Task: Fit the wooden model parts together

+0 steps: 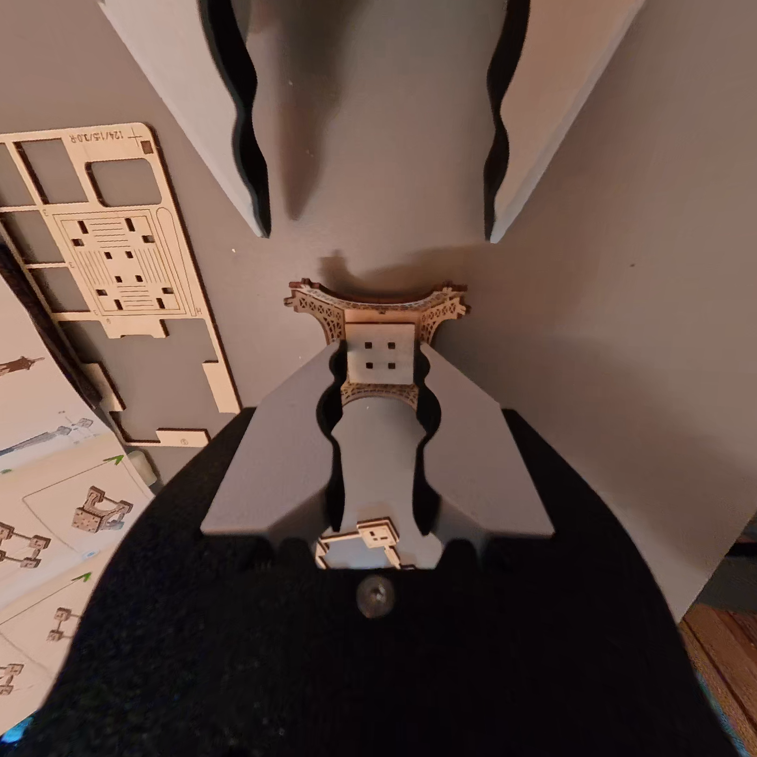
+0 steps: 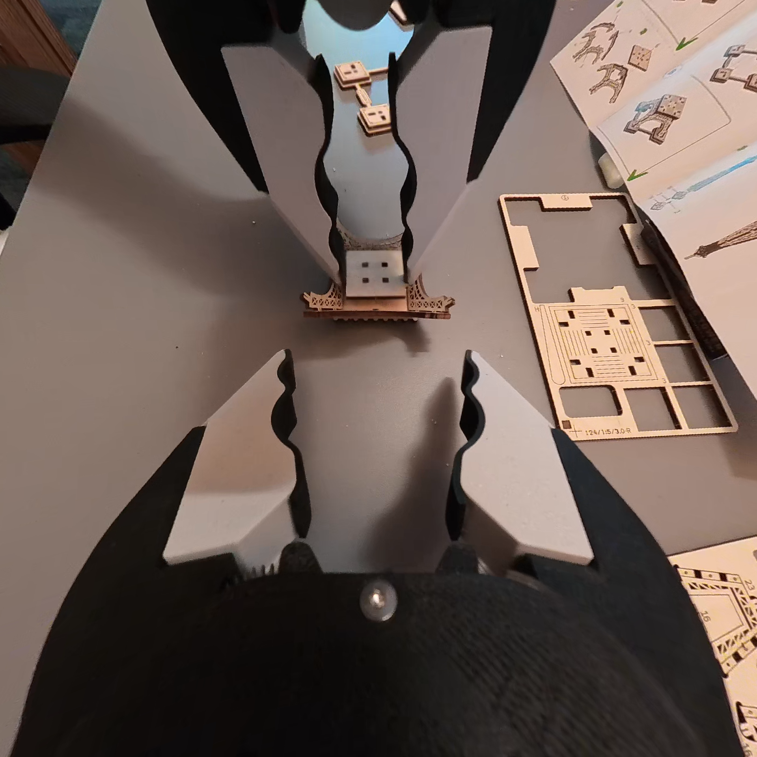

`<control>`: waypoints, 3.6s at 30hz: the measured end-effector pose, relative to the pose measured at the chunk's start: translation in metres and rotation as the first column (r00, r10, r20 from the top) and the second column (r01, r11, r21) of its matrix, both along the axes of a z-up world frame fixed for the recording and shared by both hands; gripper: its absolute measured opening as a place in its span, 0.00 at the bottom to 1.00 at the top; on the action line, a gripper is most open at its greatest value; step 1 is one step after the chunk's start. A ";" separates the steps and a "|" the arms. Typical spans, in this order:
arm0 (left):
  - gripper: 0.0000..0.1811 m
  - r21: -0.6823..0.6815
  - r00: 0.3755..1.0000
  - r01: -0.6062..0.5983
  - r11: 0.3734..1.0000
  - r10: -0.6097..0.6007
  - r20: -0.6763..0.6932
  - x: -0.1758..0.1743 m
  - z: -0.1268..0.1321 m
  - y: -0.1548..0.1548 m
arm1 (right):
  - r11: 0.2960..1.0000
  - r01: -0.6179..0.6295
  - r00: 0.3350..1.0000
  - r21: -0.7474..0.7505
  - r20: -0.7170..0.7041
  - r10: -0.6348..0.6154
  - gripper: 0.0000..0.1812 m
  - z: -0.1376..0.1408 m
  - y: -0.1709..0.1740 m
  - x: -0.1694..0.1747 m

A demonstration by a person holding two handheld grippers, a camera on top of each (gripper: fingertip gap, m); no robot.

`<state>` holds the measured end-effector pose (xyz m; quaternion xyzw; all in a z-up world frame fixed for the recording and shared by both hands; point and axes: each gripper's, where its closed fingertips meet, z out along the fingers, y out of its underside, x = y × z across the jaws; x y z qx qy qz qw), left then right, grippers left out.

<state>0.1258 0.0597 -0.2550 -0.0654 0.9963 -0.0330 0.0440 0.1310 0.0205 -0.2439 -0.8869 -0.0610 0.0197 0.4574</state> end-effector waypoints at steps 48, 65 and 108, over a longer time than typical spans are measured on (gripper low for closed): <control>0.17 -0.252 0.998 -0.055 0.966 0.043 -0.054 0.001 -0.001 0.001 | 0.995 -0.013 0.996 -0.100 -0.089 0.004 0.51 -0.014 0.034 -0.007; 0.17 -0.374 0.984 -0.173 0.911 0.178 -0.021 0.004 0.006 -0.002 | 1.000 -0.007 1.000 -0.030 0.012 0.007 0.46 -0.005 0.041 -0.002; 0.10 -0.699 0.761 -0.633 0.332 0.429 -0.486 -0.004 0.007 0.009 | 0.991 -0.115 0.933 0.071 0.350 0.083 0.47 0.004 0.038 -0.010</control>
